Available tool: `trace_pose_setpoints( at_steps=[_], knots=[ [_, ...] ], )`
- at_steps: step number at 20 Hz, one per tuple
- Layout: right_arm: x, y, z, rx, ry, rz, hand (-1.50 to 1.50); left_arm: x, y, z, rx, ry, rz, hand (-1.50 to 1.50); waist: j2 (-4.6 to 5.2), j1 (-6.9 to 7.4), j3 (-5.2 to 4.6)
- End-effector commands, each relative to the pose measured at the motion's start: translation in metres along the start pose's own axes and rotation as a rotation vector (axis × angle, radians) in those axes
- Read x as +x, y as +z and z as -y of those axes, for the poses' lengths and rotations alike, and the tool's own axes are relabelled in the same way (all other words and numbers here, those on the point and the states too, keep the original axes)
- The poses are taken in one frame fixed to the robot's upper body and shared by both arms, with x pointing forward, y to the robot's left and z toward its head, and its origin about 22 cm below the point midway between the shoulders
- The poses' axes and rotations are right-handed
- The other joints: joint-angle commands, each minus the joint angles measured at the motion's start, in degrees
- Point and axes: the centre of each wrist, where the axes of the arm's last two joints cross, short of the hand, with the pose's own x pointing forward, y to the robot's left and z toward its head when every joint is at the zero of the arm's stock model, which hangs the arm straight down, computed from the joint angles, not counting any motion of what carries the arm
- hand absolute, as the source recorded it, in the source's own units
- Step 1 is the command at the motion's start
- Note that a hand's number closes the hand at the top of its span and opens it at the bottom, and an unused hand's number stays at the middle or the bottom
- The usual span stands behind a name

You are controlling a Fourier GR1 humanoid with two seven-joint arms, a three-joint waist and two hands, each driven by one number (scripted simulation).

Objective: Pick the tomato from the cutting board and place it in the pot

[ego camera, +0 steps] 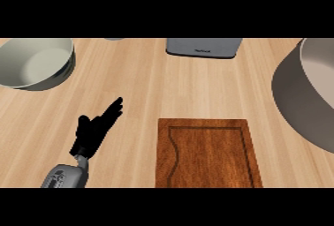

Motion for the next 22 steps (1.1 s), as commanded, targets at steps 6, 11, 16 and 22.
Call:
trace_pose_setpoints(
  at_steps=[6, 11, 16, 22],
  knots=[
    [0.031, -0.018, -0.067, 0.319, 0.027, -0.173, -1.5, -0.01, 0.0, 0.002, 0.012, 0.011, -0.01, 0.0, 0.75, -0.6, 1.75],
    [0.065, -0.024, -0.052, 0.083, -0.342, -0.016, -1.5, 0.01, -0.002, -0.011, 0.025, 0.011, -0.005, 0.0, 0.6, -1.06, 1.91],
    [0.07, -0.028, -0.027, -0.154, -0.713, 0.04, -1.5, 0.002, 0.002, -0.003, 0.032, 0.022, -0.007, 0.0, 0.45, -2.0, 1.94],
    [0.043, -0.037, -0.013, -0.416, -0.945, -0.053, -1.5, -0.003, 0.004, 0.0, 0.067, 0.028, -0.02, 0.0, 0.03, -3.49, 1.79]
  ],
)
